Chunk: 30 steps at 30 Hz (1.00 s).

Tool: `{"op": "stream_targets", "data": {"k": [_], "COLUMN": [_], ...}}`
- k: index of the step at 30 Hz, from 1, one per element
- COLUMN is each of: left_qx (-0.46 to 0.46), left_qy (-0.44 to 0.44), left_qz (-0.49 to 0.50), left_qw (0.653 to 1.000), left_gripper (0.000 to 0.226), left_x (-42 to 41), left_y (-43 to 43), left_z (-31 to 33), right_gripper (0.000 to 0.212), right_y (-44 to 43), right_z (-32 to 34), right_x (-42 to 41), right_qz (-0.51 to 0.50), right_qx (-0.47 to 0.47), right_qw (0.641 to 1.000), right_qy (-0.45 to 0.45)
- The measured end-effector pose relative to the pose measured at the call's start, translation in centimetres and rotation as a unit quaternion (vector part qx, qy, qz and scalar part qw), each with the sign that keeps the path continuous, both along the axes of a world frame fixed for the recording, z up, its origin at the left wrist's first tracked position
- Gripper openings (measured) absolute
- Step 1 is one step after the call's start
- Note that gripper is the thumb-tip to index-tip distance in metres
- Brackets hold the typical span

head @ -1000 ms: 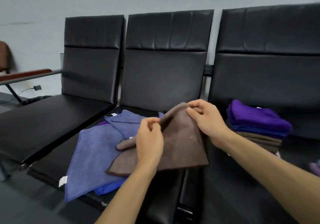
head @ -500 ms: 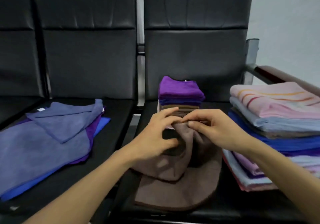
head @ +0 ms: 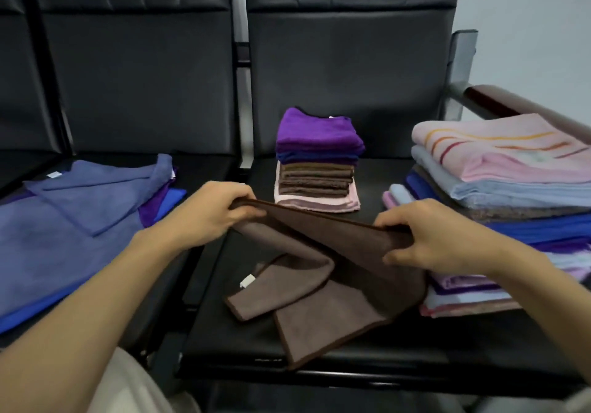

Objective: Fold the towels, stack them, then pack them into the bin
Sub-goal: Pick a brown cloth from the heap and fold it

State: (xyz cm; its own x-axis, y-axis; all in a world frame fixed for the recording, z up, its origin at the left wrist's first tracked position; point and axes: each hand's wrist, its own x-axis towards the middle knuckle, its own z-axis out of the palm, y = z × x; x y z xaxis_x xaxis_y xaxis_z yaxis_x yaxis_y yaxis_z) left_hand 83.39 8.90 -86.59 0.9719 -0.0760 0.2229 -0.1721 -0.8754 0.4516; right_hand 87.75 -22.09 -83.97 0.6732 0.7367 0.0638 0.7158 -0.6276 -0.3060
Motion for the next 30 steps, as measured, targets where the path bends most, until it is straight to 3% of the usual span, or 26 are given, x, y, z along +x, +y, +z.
{"op": "stream_targets", "data": {"k": [3,7,10,12,14,17,20,25,28,30], "left_qx": [-0.041,-0.126,-0.242,-0.378,-0.462,-0.384,-0.359,-0.319,-0.29,-0.245], "left_qy": [0.016,0.043,0.049,0.028,-0.047,-0.218,-0.31,-0.307,-0.212,-0.091], "left_qz": [0.044,0.084,0.161,0.18,0.183,0.189,0.159,0.1,0.042,-0.007], "left_qw": [0.998,0.988,0.955,0.908,0.866,0.877,0.866,0.891,0.932,0.965], "left_gripper": [0.008,0.01,0.008,0.01,0.012,0.014,0.016,0.012,0.017,0.016], "left_x": [-1.2,-1.8,-1.5,-0.9,-0.2,0.9,0.4,-1.7,-3.3,-4.4], "left_y": [2.2,3.2,2.9,2.1,1.2,0.8,0.7,0.5,1.6,2.5], "left_z": [0.3,0.0,-0.3,0.1,0.7,1.7,3.1,3.5,3.2,3.1], "right_gripper": [0.013,0.013,0.018,0.025,0.027,0.024,0.024,0.035,0.025,0.011], "right_y": [0.1,1.0,2.4,3.7,4.7,5.5,5.3,3.0,1.1,-0.2], "right_z": [-0.2,-1.0,-2.1,-2.8,-2.7,-1.1,0.6,0.5,0.0,-0.3], "right_x": [0.4,1.3,2.1,3.1,3.9,4.1,3.5,2.2,1.0,0.1], "right_qz": [-0.057,-0.118,-0.169,-0.194,-0.194,-0.174,-0.152,-0.096,-0.034,0.005], "right_qx": [0.023,0.208,0.365,0.447,0.511,0.532,0.551,0.5,0.405,0.283], "right_qw": [0.996,0.971,0.911,0.862,0.831,0.827,0.812,0.851,0.911,0.959], "right_qy": [-0.059,-0.021,0.089,0.139,0.108,-0.052,-0.116,-0.132,-0.073,-0.005]}}
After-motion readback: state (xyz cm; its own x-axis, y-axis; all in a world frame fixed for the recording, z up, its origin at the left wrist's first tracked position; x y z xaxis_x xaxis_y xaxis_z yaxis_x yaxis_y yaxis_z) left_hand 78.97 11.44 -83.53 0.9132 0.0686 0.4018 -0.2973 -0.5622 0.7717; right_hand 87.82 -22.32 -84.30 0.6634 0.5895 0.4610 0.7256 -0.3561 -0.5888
